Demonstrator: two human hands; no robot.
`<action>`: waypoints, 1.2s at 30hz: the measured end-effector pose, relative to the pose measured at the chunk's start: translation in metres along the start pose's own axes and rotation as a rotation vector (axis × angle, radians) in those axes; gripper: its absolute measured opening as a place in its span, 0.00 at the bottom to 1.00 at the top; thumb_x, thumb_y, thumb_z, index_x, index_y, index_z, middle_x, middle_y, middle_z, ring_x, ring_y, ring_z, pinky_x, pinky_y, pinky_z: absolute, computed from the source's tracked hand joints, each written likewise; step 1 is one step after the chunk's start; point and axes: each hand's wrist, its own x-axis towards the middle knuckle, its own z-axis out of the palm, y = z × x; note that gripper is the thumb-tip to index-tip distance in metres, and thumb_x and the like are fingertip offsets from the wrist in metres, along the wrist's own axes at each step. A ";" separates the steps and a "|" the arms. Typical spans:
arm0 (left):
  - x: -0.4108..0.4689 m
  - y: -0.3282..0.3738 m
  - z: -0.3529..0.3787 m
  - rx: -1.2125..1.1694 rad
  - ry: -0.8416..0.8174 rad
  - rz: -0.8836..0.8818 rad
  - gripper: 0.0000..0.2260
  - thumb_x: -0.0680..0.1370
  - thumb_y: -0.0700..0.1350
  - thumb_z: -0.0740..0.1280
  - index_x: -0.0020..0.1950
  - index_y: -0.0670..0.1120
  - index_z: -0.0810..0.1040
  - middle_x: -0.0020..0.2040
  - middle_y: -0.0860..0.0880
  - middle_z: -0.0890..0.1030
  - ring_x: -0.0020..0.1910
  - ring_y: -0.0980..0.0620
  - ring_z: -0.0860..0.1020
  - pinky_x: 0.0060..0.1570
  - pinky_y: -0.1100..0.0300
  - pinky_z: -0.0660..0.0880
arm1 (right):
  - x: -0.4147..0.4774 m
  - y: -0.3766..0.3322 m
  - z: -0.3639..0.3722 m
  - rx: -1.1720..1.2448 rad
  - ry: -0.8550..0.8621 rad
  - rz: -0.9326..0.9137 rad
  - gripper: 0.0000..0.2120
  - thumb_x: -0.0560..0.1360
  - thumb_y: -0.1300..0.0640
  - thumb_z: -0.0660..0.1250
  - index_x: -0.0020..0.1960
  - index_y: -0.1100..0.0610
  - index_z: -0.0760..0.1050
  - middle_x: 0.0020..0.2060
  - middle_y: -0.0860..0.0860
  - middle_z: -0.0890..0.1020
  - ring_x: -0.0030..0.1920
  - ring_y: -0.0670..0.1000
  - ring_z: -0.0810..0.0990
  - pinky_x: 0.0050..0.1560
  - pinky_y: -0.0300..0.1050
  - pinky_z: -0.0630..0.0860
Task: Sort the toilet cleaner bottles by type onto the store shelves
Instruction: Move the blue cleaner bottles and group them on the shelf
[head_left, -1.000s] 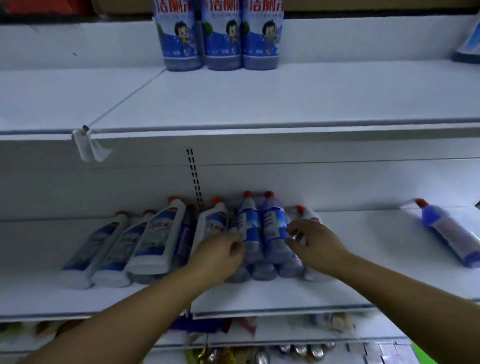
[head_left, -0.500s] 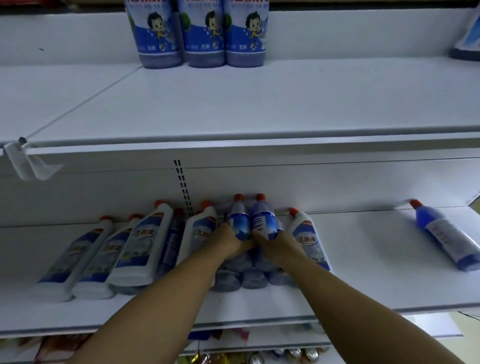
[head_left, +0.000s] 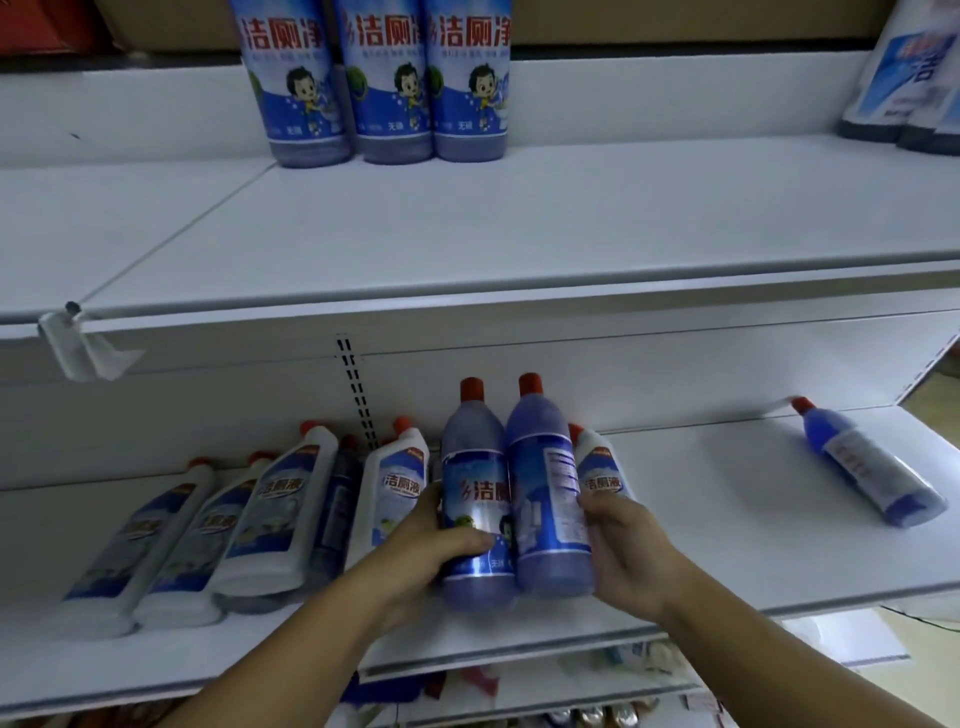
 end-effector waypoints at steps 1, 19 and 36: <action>-0.004 -0.001 0.000 -0.008 -0.004 0.013 0.27 0.67 0.38 0.73 0.64 0.51 0.70 0.56 0.44 0.82 0.52 0.45 0.82 0.45 0.53 0.78 | -0.002 0.004 0.005 -0.025 0.020 0.023 0.40 0.52 0.56 0.83 0.62 0.62 0.73 0.56 0.63 0.80 0.53 0.62 0.81 0.56 0.59 0.77; -0.054 0.006 0.006 0.169 -0.201 0.194 0.33 0.62 0.36 0.74 0.63 0.53 0.67 0.55 0.46 0.81 0.52 0.50 0.82 0.49 0.57 0.79 | -0.062 0.034 0.050 -0.461 0.011 -0.256 0.34 0.59 0.51 0.80 0.60 0.61 0.73 0.54 0.63 0.81 0.53 0.62 0.81 0.50 0.54 0.79; -0.212 0.152 0.010 0.161 -0.107 0.981 0.34 0.57 0.42 0.75 0.63 0.49 0.71 0.49 0.52 0.85 0.47 0.52 0.84 0.40 0.64 0.80 | -0.139 -0.043 0.251 -0.795 -0.394 -0.744 0.23 0.61 0.47 0.76 0.53 0.56 0.78 0.42 0.51 0.86 0.43 0.51 0.85 0.40 0.41 0.80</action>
